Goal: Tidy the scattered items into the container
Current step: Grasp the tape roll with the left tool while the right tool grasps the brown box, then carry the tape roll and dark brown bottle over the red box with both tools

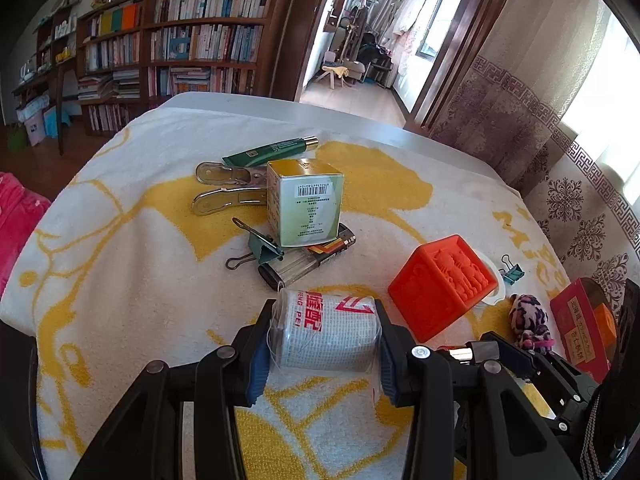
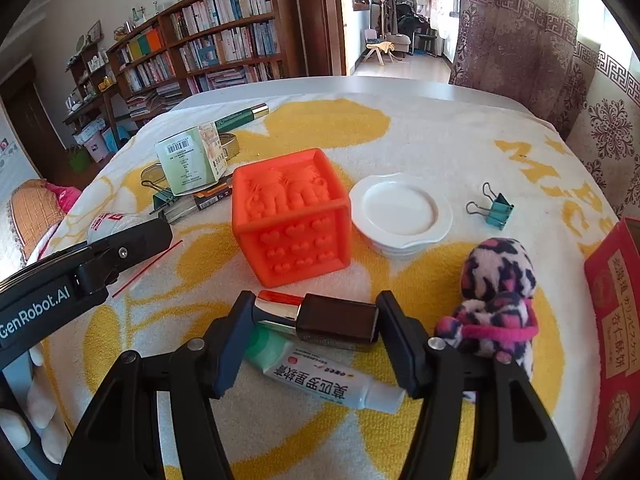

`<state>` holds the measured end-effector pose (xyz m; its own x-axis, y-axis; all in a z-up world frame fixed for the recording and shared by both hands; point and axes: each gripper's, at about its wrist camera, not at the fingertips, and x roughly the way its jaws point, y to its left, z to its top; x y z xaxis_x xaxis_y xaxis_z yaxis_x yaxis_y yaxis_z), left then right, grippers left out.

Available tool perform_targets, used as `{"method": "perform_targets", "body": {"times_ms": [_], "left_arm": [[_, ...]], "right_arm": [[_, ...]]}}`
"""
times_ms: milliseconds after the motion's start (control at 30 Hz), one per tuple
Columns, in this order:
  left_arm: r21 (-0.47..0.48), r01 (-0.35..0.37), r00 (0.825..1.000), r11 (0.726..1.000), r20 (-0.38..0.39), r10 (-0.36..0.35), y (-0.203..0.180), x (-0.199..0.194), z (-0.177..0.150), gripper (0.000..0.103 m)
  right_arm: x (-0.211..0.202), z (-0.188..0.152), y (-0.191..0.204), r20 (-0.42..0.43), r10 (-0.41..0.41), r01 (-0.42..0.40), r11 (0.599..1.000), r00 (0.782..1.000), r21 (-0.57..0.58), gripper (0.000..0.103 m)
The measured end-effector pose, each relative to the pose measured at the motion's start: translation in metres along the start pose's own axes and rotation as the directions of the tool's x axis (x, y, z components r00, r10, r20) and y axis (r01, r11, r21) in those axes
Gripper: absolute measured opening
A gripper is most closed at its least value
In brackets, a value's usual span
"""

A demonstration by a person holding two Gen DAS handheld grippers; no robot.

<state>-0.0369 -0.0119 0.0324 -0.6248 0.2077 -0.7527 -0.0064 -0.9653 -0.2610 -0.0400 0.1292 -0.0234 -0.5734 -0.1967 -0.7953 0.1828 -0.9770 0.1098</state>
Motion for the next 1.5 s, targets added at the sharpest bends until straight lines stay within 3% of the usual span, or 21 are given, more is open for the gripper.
{"method": "perform_targets", "body": {"times_ms": [267,867,1500], "left_arm": [[0.021,0.011,1.0,1.0,0.026,-0.012,-0.008,-0.009,-0.001,0.046],[0.147,-0.021,0.992,0.989,0.125,0.002,-0.046,-0.035,-0.01,0.046],[0.221,0.021,0.993,0.975,0.106,-0.045,-0.098,-0.043,-0.031,0.046]], "right_arm": [[-0.038,-0.003,0.002,0.099,0.006,-0.005,1.0,0.995,-0.009,0.065],[-0.092,-0.029,-0.03,0.173,-0.086,0.077,0.995,0.981,0.058,0.066],[-0.156,-0.062,-0.107,0.261,-0.221,0.165,0.961,0.94,0.22,0.066]]}}
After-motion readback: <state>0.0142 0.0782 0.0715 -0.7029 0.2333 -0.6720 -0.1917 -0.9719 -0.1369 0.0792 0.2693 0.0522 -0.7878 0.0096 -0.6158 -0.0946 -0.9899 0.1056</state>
